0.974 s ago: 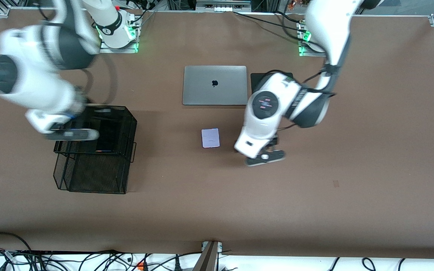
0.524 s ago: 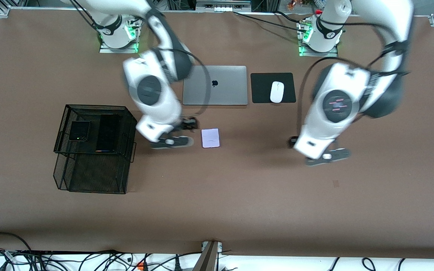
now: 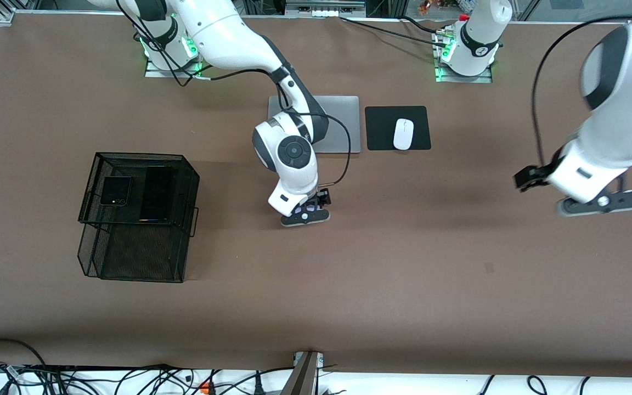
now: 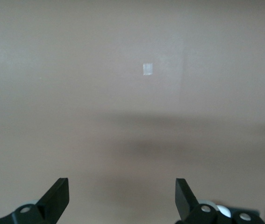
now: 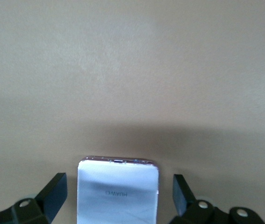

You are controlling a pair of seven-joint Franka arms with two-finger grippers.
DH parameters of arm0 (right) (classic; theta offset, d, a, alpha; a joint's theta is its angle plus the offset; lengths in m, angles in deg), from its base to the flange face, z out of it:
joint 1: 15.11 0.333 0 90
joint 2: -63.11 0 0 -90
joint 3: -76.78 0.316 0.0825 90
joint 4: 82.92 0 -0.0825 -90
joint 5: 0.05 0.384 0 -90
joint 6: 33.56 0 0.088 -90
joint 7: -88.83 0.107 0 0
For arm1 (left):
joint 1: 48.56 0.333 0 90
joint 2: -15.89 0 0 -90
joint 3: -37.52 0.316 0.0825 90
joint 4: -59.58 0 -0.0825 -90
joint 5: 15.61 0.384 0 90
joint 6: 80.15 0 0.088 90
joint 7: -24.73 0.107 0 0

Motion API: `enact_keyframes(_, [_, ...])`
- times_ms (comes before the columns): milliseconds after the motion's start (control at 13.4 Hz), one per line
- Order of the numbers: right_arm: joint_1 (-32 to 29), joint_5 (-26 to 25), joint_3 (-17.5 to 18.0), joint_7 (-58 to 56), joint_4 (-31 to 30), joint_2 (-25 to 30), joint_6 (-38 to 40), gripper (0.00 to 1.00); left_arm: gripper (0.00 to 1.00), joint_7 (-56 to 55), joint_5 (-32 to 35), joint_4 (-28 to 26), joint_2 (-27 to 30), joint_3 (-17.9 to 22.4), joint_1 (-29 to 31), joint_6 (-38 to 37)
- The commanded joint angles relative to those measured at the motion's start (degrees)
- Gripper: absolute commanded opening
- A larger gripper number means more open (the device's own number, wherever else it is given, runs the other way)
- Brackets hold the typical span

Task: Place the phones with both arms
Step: 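Grasp the white phone with the right gripper while the left gripper withdraws, then carry the white phone into the mesh basket and open the right gripper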

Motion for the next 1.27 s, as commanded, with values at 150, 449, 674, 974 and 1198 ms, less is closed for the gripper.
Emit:
enact_keyframes(150, [1.2, -0.9, -0.6, 0.9, 0.9, -1.0, 0.2, 1.0, 1.0, 8.2, -4.8, -2.8, 6.2, -1.3, 4.7, -3.1])
enact_keyframes(449, [2.8, -2.3, -0.7, 1.0, -0.9, -1.0, 0.1, 1.0, 1.0, 7.9, -6.0, -2.2, 7.3, -1.2, 4.7, -3.6])
enact_keyframes(674, [2.8, -3.9, -0.7, 0.8, -1.5, -1.0, -0.2, 1.0, 1.0, 7.8, -6.4, -2.1, 7.1, -0.5, 4.9, -3.6])
enact_keyframes(974, [2.8, -4.2, -0.9, 0.2, -1.5, -0.6, -0.2, 1.0, 1.0, 7.5, -6.5, -2.1, 7.0, -0.6, 5.0, -3.4])
enact_keyframes(1198, [2.7, -6.4, -0.9, 0.3, -1.7, -1.1, -0.2, 1.0, 1.0, 7.2, -6.1, -2.1, 6.4, -0.9, 4.8, -3.4])
